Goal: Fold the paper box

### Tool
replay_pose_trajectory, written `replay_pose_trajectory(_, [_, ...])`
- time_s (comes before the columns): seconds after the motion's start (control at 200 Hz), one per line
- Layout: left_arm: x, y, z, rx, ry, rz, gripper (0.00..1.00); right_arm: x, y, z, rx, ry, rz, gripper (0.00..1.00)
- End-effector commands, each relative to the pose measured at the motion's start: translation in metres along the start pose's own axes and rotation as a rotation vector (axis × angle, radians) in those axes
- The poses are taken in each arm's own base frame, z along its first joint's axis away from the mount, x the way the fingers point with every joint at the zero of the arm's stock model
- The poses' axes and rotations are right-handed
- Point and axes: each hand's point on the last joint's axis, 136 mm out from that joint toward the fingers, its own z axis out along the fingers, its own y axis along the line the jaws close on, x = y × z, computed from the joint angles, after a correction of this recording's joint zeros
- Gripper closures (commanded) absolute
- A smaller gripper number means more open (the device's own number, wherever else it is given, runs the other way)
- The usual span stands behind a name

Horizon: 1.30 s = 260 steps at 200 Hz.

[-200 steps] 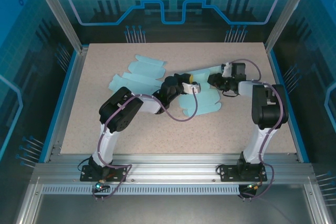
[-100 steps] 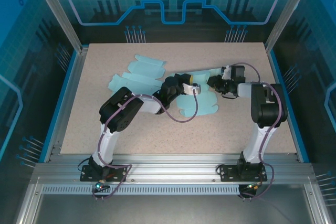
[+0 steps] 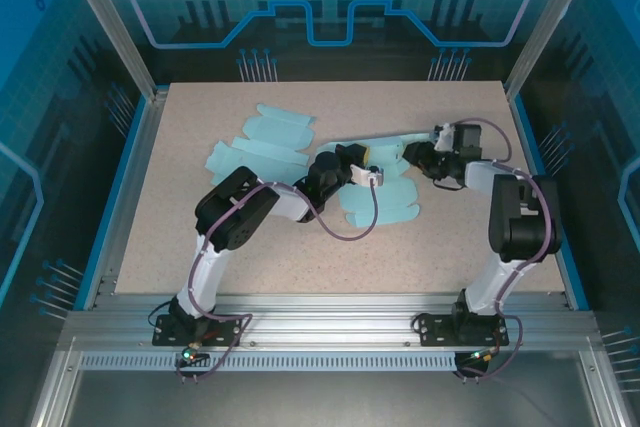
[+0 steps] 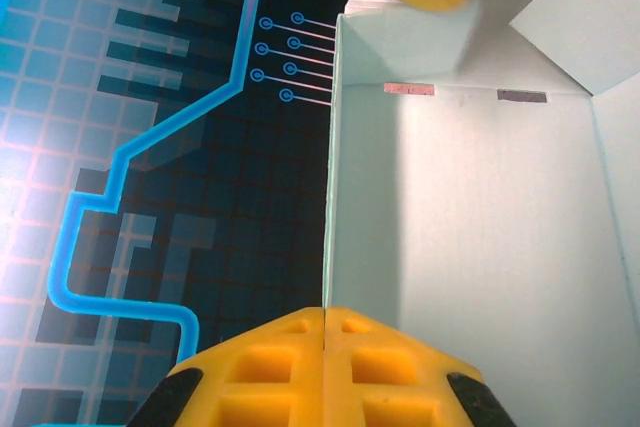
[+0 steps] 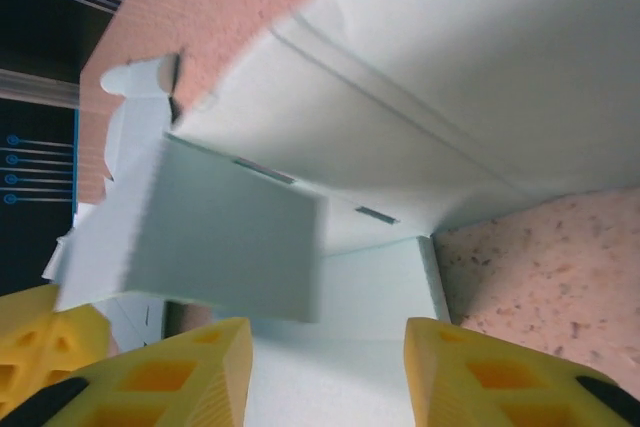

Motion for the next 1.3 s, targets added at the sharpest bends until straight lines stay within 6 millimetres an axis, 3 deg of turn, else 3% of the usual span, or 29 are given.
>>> replay_pose_trajectory(0.0, [-0.003,-0.016,-0.002,0.017,-0.022,0.034,1.00,-0.006,-0.011,-0.024,0.045,-0.014,-0.001,0.53])
replay_pose_trajectory(0.165, [-0.001,-0.016,-0.002,0.010,-0.023,0.039,1.00,-0.035,-0.019,-0.047,0.066,-0.077,0.005,0.53])
replay_pose_trajectory(0.29, [0.000,-0.017,-0.002,0.008,-0.023,0.042,1.00,-0.062,-0.031,-0.052,0.096,-0.103,0.023,0.56])
replay_pose_trajectory(0.465, [0.002,-0.015,-0.002,0.004,-0.020,0.039,1.00,-0.105,-0.046,-0.036,0.058,-0.110,0.070,0.66])
replay_pose_trajectory(0.59, [0.002,-0.017,-0.001,0.006,-0.019,0.039,1.00,-0.118,-0.057,-0.009,0.032,-0.060,0.108,0.70])
replay_pose_trajectory(0.705, [0.003,-0.017,-0.001,0.007,-0.018,0.043,1.00,-0.117,-0.063,0.017,-0.006,-0.006,0.134,0.70])
replay_pose_trajectory(0.935, [0.004,-0.019,0.000,0.014,-0.016,0.042,1.00,-0.101,-0.051,0.055,-0.077,0.112,0.105,0.68])
replay_pose_trajectory(1.086, [0.004,-0.019,0.000,0.017,-0.017,0.051,1.00,-0.090,-0.047,0.062,-0.149,0.173,0.090,0.68])
replay_pose_trajectory(1.296, [0.005,-0.023,0.002,0.019,-0.012,0.079,1.00,-0.064,-0.031,0.054,-0.220,0.259,0.023,0.68])
